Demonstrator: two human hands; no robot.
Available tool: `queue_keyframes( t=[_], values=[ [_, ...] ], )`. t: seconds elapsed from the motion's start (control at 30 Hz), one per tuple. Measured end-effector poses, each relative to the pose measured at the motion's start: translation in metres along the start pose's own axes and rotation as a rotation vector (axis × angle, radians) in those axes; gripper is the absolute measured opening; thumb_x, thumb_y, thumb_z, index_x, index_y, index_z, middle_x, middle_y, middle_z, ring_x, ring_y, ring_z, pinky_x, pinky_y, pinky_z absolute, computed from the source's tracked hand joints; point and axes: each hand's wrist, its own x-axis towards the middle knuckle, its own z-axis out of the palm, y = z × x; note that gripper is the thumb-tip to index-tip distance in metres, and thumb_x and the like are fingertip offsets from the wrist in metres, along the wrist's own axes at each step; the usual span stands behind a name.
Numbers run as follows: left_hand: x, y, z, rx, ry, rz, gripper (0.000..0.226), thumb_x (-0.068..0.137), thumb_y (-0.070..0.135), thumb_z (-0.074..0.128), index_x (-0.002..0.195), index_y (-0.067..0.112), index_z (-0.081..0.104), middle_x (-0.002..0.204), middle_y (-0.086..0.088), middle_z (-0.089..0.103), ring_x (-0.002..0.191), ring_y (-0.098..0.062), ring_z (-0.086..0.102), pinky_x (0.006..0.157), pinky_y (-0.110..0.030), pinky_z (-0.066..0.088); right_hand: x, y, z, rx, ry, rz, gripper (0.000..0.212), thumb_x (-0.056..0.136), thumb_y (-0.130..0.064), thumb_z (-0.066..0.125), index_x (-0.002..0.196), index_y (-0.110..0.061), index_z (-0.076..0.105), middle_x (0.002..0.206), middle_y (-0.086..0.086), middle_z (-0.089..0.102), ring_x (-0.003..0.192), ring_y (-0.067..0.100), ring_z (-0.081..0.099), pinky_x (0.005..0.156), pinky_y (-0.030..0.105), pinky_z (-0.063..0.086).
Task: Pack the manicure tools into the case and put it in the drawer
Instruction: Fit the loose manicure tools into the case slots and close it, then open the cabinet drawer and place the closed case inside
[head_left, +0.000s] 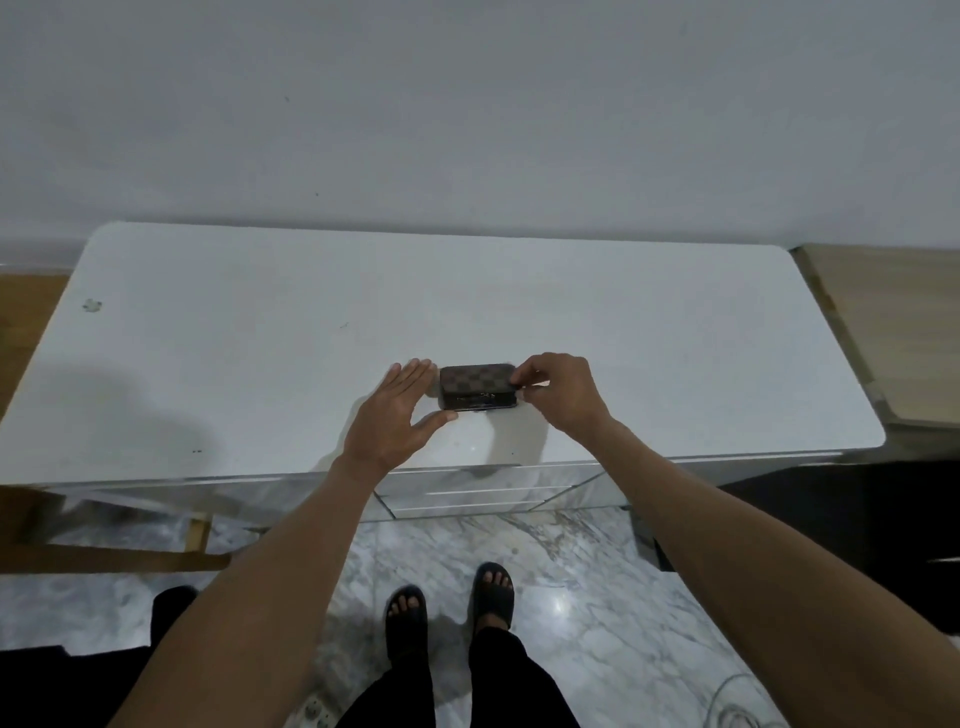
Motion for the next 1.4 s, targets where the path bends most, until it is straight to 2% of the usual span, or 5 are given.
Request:
queue_keyframes(
  t=[0.4,0.8,1.03,1.13,1.4],
  values=[
    [0.002,0.002,0.004,-0.036,0.012,-0.019,0.076,0.095,0.070,0.048,0.149,0.016,0.055,0.153,-0.003,0.053,0.148,-0.013,0.039,0.127,-0.039,0.025,-0.007,0.006,0.029,-0.093,0.043,-0.081,0.046,0.081,-0.025,0.075,0.124,-0.016,0.065,0.119,0.004,0.065,0.104,0.021,0.062,0.092,0.035,0.052],
    [0.002,-0.002,0.019,0.173,0.082,0.106,0.054,0.101,0.047,0.053,0.135,0.008,0.067,0.135,-0.010,0.069,0.130,-0.035,0.062,0.112,-0.060,0.045,-0.007,0.004,0.044,-0.366,0.079,-0.176,0.039,0.086,-0.025,0.067,0.121,-0.007,0.065,0.120,0.004,0.066,0.103,0.026,0.060,0.082,0.031,0.047],
    [-0.001,-0.001,0.012,0.086,-0.101,0.020,0.075,0.100,0.058,0.041,0.150,0.003,0.050,0.154,-0.012,0.052,0.147,-0.029,0.044,0.125,-0.044,0.027,-0.010,-0.003,0.042,-0.513,0.035,-0.154,0.039,0.090,-0.032,0.062,0.124,-0.014,0.058,0.120,-0.002,0.063,0.103,0.025,0.059,0.076,0.035,0.052],
    [-0.006,0.008,0.001,0.012,-0.200,-0.045,0.086,0.096,0.064,0.035,0.156,0.003,0.040,0.161,-0.013,0.041,0.154,-0.026,0.032,0.127,-0.035,0.017,-0.015,-0.009,0.037,-0.536,0.026,-0.119,0.051,0.092,-0.039,0.058,0.137,-0.016,0.048,0.133,0.000,0.057,0.121,0.023,0.053,0.089,0.038,0.052],
    [-0.063,0.033,-0.010,0.082,-0.085,0.019,0.063,0.102,0.048,0.044,0.138,0.001,0.062,0.142,-0.017,0.062,0.135,-0.031,0.057,0.112,-0.044,0.046,-0.066,-0.004,0.033,-0.594,0.044,-0.167,0.056,0.101,-0.044,0.041,0.146,-0.011,0.037,0.150,0.006,0.044,0.140,0.023,0.039,0.106,0.039,0.042]
  ],
)
